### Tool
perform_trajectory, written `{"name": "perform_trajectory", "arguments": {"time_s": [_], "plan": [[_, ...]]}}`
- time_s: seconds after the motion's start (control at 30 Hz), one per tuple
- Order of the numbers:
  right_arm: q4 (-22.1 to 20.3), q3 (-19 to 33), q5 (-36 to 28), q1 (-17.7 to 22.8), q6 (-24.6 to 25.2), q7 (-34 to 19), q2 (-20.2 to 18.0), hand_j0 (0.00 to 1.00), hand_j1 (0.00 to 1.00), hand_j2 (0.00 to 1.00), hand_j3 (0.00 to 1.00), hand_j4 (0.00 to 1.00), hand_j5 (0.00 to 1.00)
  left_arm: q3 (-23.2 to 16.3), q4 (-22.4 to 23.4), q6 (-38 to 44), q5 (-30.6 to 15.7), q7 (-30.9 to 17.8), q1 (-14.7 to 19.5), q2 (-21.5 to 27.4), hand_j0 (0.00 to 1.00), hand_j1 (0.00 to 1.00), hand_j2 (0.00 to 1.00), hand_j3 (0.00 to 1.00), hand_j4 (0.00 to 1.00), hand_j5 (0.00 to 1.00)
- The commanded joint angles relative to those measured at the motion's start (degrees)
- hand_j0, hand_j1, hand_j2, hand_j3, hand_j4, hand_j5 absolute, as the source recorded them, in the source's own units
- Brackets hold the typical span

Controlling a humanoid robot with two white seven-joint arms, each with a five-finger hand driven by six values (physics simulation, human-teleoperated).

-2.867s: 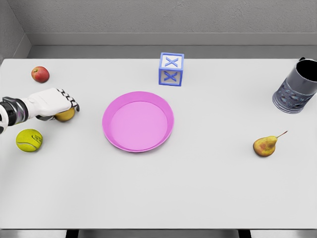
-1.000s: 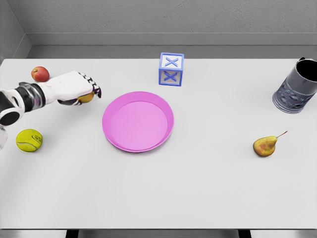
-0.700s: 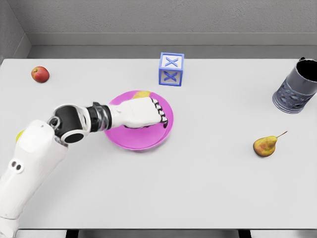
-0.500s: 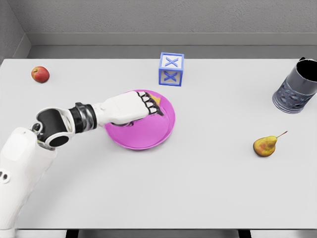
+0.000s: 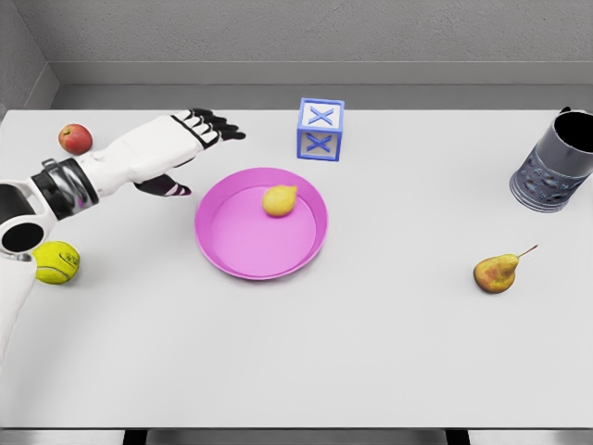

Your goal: Put the lemon on the plate with left arm

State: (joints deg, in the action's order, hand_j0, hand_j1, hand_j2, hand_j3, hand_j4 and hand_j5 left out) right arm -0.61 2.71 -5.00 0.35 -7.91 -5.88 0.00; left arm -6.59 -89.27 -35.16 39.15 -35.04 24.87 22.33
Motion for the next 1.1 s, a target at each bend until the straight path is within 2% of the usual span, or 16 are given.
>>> {"name": "perform_trajectory", "arguments": {"time_s": [0.0, 0.6, 0.67, 0.73, 0.8, 0.87, 0.97, 1.07], "plan": [[-0.01, 0.01, -0.01, 0.00, 0.00, -0.01, 0.00, 1.00, 1.00, 1.00, 1.00, 1.00, 1.00, 0.18, 0.06, 0.16, -0.57, 0.04, 0.00, 0.08, 1.00, 1.00, 1.00, 1.00, 1.00, 1.00], [-0.01, -0.07, -0.01, 0.00, 0.00, -0.01, 0.00, 1.00, 1.00, 1.00, 1.00, 1.00, 1.00, 0.62, 0.14, 0.16, -0.75, 0.04, -0.09, 0.26, 1.00, 1.00, 1.00, 1.00, 1.00, 1.00], [-0.01, 0.01, -0.01, 0.00, 0.00, -0.01, 0.00, 1.00, 1.00, 1.00, 1.00, 1.00, 1.00, 0.62, 2.34, 0.16, -4.79, 0.04, -0.97, 3.77, 1.00, 1.00, 1.00, 1.00, 1.00, 1.00], [-0.01, 0.01, -0.01, 0.00, 0.00, -0.01, 0.00, 1.00, 1.00, 1.00, 1.00, 1.00, 1.00, 0.71, 3.48, 0.16, -5.23, 0.04, -1.49, 4.30, 1.00, 1.00, 1.00, 1.00, 1.00, 1.00], [-0.01, 0.01, -0.01, 0.00, 0.00, -0.01, 0.00, 1.00, 1.00, 1.00, 1.00, 1.00, 1.00, 0.88, 4.54, 0.16, -6.63, 0.04, -3.69, 7.55, 1.00, 1.00, 1.00, 1.00, 1.00, 1.00], [-0.01, -0.07, -0.01, 0.00, 0.00, -0.01, 0.00, 1.00, 1.00, 1.00, 1.00, 1.00, 1.00, 2.46, 7.52, 0.16, -11.38, 0.04, -3.78, 10.80, 1.00, 1.00, 1.00, 1.00, 1.00, 1.00], [-0.01, 0.01, -0.01, 0.00, 0.00, -0.01, 0.00, 1.00, 1.00, 1.00, 1.00, 1.00, 1.00, 5.36, 10.08, 0.16, -11.56, 0.04, -3.87, 11.33, 1.00, 1.00, 1.00, 1.00, 1.00, 1.00], [-0.01, 0.01, -0.01, 0.00, 0.00, -0.01, 0.00, 1.00, 1.00, 1.00, 1.00, 1.00, 1.00, 5.80, 10.08, 0.16, -12.96, 0.04, -3.87, 12.74, 1.00, 1.00, 1.00, 1.00, 1.00, 1.00]]}}
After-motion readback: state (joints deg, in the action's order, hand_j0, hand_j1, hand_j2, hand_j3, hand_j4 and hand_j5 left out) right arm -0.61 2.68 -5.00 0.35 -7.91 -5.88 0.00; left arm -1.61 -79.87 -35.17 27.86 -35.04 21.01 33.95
